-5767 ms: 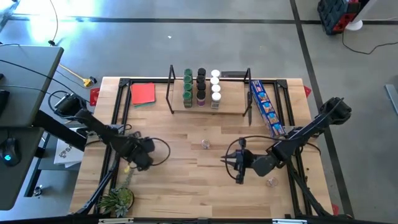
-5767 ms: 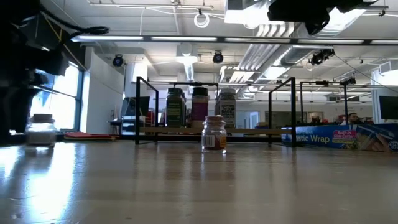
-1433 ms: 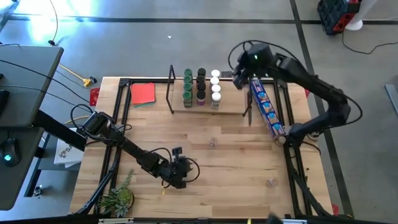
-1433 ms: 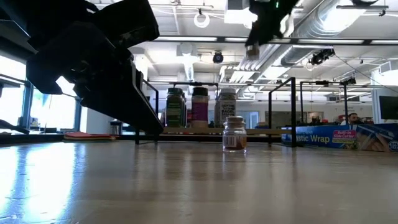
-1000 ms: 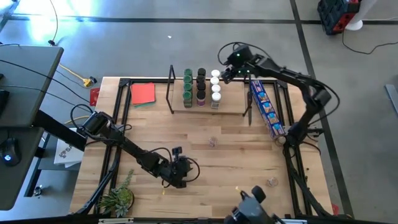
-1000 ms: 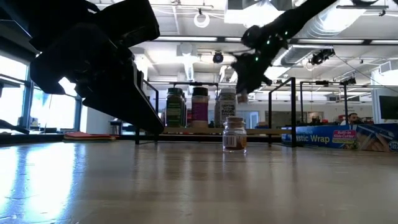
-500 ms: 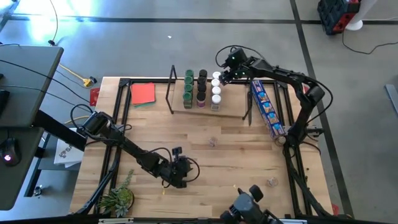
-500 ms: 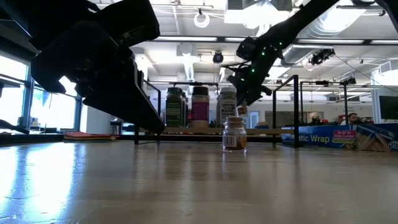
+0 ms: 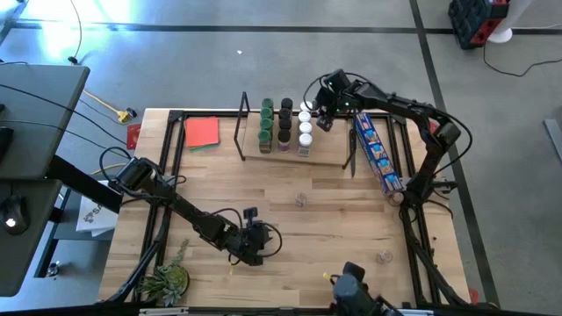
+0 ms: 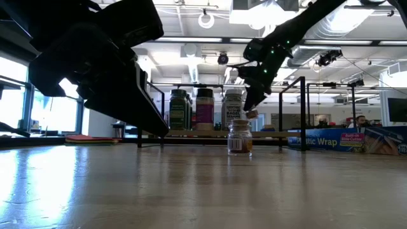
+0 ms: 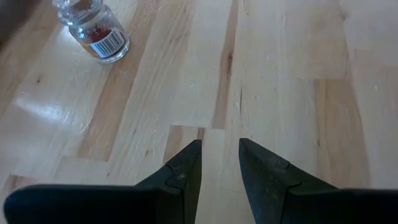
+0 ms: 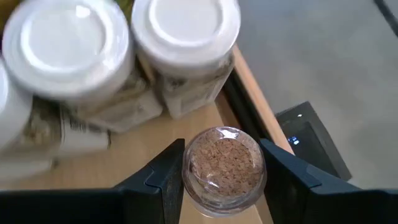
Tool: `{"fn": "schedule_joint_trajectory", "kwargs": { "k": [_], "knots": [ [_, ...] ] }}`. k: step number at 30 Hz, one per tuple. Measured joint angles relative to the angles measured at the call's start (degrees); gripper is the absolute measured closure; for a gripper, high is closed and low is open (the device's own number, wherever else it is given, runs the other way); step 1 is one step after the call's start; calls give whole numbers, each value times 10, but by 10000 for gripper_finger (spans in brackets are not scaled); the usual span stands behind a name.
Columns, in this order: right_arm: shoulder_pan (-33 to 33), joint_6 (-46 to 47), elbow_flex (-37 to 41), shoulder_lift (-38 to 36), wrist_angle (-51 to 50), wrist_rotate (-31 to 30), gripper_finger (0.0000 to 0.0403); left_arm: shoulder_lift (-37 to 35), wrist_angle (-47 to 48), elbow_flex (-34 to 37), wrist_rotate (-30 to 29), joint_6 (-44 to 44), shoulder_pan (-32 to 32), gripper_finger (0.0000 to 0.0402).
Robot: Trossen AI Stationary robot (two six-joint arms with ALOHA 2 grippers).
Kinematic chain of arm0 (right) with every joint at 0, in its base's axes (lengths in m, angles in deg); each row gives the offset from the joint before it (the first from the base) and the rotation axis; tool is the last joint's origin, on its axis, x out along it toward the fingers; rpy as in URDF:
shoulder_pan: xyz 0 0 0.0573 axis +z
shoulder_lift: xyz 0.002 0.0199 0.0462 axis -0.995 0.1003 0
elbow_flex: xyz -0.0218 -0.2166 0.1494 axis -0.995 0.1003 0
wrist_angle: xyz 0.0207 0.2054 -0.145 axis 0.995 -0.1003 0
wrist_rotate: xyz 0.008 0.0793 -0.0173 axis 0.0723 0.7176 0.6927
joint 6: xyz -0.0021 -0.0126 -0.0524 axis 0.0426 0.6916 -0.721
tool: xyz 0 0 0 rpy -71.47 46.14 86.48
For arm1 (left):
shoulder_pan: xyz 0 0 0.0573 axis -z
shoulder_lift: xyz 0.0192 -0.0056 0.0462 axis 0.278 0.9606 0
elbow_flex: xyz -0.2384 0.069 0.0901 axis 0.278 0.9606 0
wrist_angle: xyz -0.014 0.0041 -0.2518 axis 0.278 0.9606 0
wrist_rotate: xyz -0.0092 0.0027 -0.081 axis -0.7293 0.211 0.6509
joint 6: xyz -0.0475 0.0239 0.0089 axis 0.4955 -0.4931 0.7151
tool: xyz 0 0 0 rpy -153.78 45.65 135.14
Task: Shelf spices
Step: Put the top left brown seasoning bottle on the shelf, then put the top brown seasoning bottle on the shelf aligned with the other brown seasoning bottle
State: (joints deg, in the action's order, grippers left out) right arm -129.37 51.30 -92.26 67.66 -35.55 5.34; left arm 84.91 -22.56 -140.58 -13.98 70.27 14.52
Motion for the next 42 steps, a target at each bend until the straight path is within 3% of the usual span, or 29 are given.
{"fn": "schedule_joint_trajectory", "kwargs": {
  "k": [8, 29, 37, 42],
  "knots": [
    [-25, -68, 25, 1, 22, 83, 243, 0, -9, 0, -1, -13, -17, 298],
    [-25, -98, 66, 1, 36, 86, 209, 0, -9, 0, 2, -13, -19, 298],
    [-25, -99, 66, 1, 36, 85, 156, 0, -9, 0, 17, -13, -19, 298],
    [-24, -102, 46, -6, 12, 53, 142, 0, -9, 0, 17, -13, -19, 298]
  ]
}}
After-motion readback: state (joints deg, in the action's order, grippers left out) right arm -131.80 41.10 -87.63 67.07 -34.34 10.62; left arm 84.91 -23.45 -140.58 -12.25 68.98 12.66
